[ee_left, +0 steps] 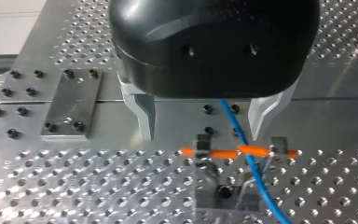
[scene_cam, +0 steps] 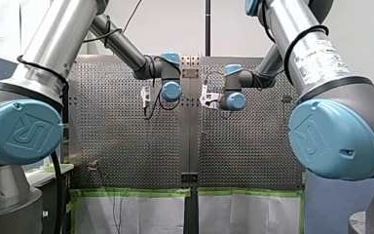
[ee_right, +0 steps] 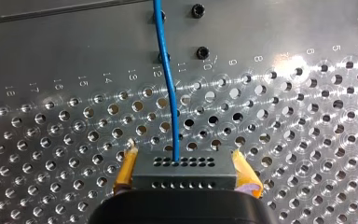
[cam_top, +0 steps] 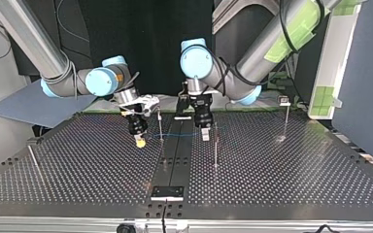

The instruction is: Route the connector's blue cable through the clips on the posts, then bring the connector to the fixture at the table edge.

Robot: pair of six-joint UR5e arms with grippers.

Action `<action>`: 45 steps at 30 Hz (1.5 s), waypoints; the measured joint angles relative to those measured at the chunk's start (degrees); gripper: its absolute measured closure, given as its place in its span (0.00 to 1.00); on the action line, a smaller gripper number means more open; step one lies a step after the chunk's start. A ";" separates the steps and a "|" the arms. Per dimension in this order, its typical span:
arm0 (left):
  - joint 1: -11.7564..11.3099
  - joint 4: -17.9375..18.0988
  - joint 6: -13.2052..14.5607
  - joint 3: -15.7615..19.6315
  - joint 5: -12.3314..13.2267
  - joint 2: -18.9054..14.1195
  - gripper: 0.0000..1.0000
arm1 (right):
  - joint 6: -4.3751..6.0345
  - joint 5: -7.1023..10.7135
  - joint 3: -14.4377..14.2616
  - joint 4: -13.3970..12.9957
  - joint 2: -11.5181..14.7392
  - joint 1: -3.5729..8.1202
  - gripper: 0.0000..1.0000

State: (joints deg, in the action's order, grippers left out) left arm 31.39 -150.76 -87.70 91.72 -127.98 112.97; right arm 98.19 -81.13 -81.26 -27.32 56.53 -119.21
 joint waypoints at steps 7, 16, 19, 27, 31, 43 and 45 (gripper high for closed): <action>-0.26 -1.05 -1.10 -2.93 0.77 2.82 0.00 | -0.11 0.00 0.02 0.23 0.01 -0.06 1.00; -1.23 -2.04 -1.39 -5.44 0.99 3.67 0.00 | -0.31 0.00 0.01 0.38 0.03 -0.10 1.00; -1.34 -2.17 -1.54 -5.50 0.95 3.67 0.00 | -0.33 0.00 0.00 0.46 0.02 -0.16 1.00; -1.30 -2.29 -1.66 -5.52 0.66 3.69 0.00 | -0.42 0.00 0.00 0.50 0.03 -0.18 1.00; -1.01 -2.29 -1.65 -5.52 0.51 3.69 0.00 | -0.44 0.00 0.01 0.50 0.02 -0.14 1.00; -0.54 -1.17 -1.76 -5.52 0.15 3.69 1.00 | -0.44 0.00 0.00 0.50 0.01 0.02 1.00; -0.53 -0.82 -1.14 -5.52 0.64 3.69 1.00 | -0.44 0.00 0.00 0.50 0.02 0.02 1.00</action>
State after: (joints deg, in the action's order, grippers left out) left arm 30.86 -151.58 -88.84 86.20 -127.34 116.66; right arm 97.75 -81.14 -81.26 -26.82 56.55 -119.19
